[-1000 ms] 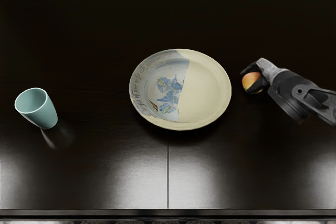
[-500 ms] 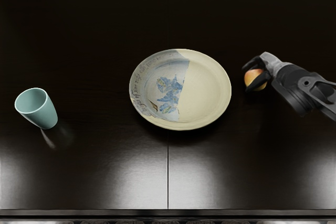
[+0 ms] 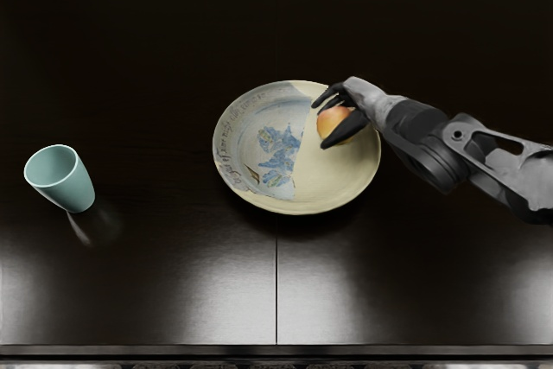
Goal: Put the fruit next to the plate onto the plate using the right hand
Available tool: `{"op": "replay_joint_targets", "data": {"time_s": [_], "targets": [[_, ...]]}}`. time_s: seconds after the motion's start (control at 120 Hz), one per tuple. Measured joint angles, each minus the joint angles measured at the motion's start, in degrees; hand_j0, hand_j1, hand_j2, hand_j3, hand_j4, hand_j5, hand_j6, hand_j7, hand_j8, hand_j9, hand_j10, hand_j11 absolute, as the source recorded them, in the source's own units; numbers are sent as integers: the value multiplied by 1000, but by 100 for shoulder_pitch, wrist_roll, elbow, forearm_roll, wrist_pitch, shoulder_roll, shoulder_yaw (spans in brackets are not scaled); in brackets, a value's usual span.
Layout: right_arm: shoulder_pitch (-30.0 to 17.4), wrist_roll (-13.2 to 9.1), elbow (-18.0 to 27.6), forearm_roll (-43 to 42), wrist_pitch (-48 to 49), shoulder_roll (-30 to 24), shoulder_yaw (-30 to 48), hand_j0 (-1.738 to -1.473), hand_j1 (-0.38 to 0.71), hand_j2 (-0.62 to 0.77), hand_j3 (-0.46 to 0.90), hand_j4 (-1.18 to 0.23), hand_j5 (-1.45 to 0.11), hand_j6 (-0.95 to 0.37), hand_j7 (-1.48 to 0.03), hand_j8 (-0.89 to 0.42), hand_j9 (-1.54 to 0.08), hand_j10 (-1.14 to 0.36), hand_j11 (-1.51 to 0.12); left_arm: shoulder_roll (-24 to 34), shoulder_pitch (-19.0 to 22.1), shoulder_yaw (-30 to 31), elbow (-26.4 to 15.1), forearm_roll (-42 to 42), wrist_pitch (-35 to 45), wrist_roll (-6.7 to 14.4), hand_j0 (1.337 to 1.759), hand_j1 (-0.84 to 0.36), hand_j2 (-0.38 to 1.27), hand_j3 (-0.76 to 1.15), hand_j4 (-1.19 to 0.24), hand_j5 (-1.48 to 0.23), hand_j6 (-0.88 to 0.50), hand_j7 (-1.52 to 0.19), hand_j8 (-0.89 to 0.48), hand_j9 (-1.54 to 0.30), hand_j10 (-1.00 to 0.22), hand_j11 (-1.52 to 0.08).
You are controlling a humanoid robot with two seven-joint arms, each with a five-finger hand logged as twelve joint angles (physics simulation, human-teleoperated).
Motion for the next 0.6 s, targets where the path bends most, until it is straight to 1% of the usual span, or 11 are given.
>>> {"op": "replay_joint_targets", "data": {"time_s": [0.117,0.15,0.158,0.217,0.283,0.367,0.458,0.5,0.542,0.6], "targets": [[-8,1,25,8,23,249,-50,-1654,177,150,0,-579,-803,-530,-775,-332,-789,-473,-790,0,0,0,0,0,0,0,1658,349,0,0,0,0,-1,0,0,0,0,0],[-9,1,26,5,24,286,-51,-1654,165,127,0,-556,-774,-545,-746,-343,-760,-471,-759,0,0,0,0,-1,0,0,1658,349,0,0,0,0,-1,0,0,0,0,0],[-10,2,26,4,23,293,-47,-1654,158,120,0,-544,-759,-551,-731,-340,-746,-472,-744,0,0,0,0,-1,0,0,1658,349,0,0,0,0,-1,0,0,0,0,0],[-7,5,16,-7,18,298,13,-1655,42,89,0,-417,-582,-423,-560,-263,-572,-369,-570,0,0,0,0,-1,0,0,1658,349,0,0,0,0,-1,0,0,0,0,0],[-7,8,9,3,149,240,190,-1656,-59,63,0,-308,-428,-312,-413,-197,-421,-273,-420,0,0,0,0,-2,0,0,1658,349,0,0,0,0,-1,0,0,0,0,0],[-121,9,5,472,1116,6,845,-1657,-146,41,0,-214,-296,-216,-286,-140,-291,-191,-290,0,0,0,0,-1,0,0,1658,349,0,0,0,0,-1,0,0,0,0,0],[-377,10,9,1320,2748,-284,1652,-1657,-209,24,0,-146,-201,-148,-195,-99,-198,-131,-198,0,0,1,0,-1,0,0,1658,349,0,0,0,0,-1,0,0,0,0,0],[-629,10,9,1681,3461,-350,2117,-1657,-228,19,0,-124,-171,-126,-165,-86,-168,-112,-168,0,0,1,0,-1,0,0,1658,349,0,0,0,0,-1,0,0,0,0,0],[-976,16,10,1967,3962,-380,2622,-1657,-244,14,0,-107,-146,-108,-142,-76,-144,-97,-144,0,0,1,0,-1,0,0,1658,349,0,0,0,0,-1,0,0,0,0,0],[-1465,149,8,2239,4398,-399,3269,-1658,-262,10,0,-88,-119,-89,-116,-64,-118,-80,-117,0,0,0,0,0,0,0,1658,349,0,0,0,0,-1,0,0,0,0,0]]}}
